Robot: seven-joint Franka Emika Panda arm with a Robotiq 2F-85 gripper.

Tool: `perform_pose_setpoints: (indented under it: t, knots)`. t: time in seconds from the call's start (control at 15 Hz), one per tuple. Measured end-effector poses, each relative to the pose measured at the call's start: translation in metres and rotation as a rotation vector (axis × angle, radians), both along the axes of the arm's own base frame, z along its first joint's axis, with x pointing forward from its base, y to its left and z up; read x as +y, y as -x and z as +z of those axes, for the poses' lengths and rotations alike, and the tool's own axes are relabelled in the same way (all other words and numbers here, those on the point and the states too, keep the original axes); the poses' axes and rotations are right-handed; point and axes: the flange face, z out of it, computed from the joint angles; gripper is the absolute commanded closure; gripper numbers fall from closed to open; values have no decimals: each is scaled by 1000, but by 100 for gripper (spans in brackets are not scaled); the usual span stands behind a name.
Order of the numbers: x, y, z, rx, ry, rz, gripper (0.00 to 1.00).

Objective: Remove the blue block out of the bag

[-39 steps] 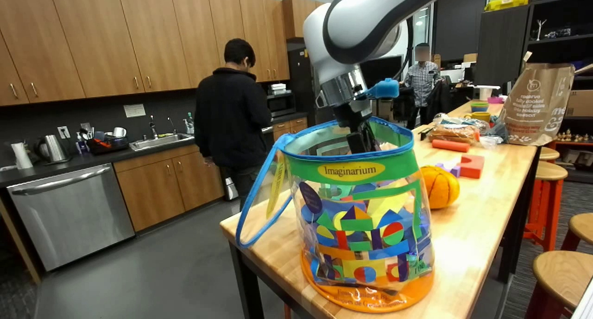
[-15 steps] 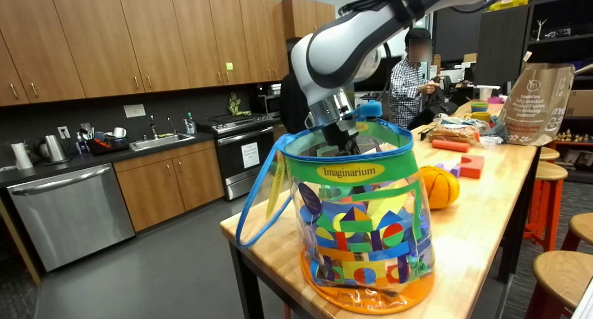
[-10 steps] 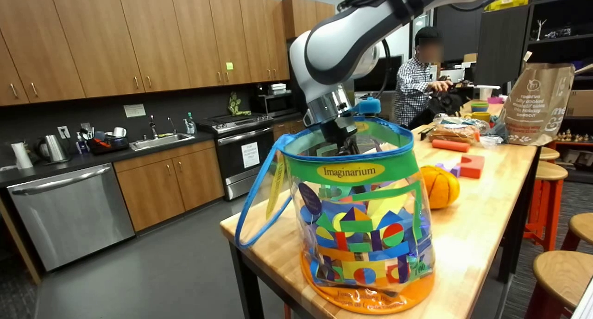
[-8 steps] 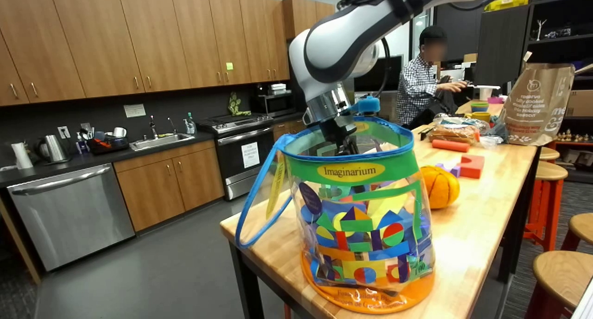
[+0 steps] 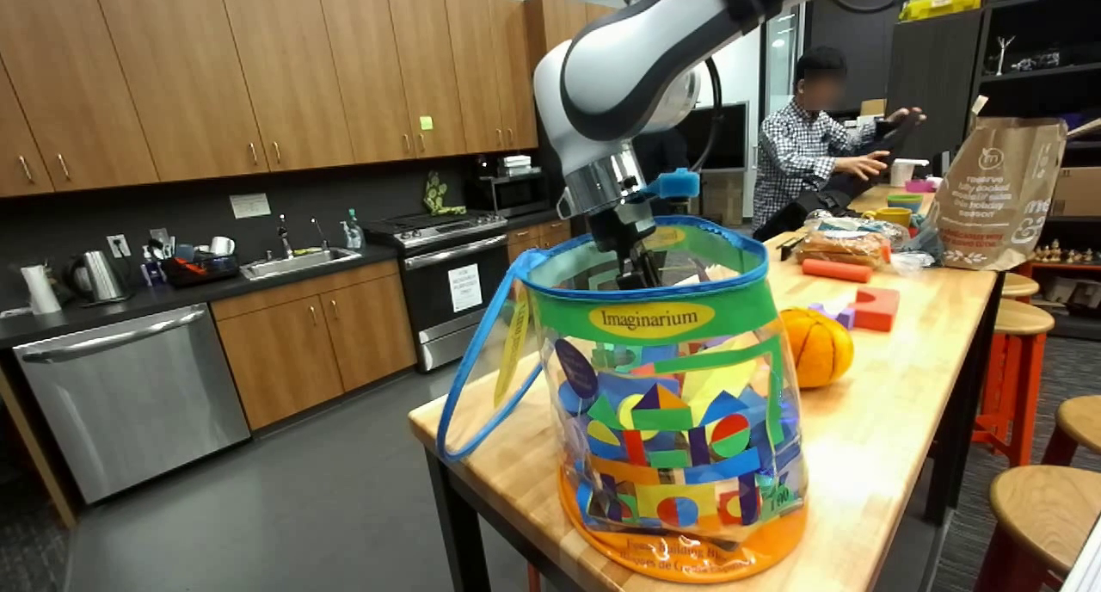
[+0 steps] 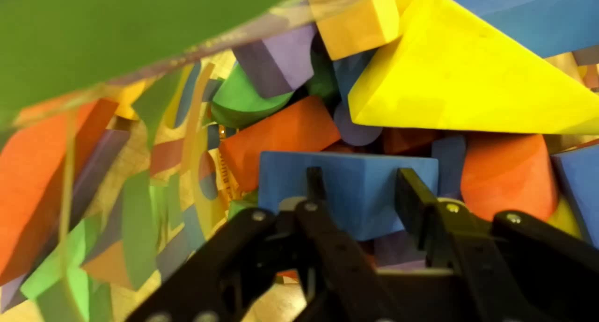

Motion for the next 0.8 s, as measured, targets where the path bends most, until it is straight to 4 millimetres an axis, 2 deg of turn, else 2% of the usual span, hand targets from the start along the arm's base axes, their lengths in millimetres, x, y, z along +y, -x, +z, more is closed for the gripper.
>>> perform_pose_setpoints:
  t: [0.13,0.33,0.8]
  knots:
    - [-2,-1,8,-18,2,-4,87]
    - [-6,1,31,-69,6,-9,88]
    - [-19,25,120,-257,2,-22,89]
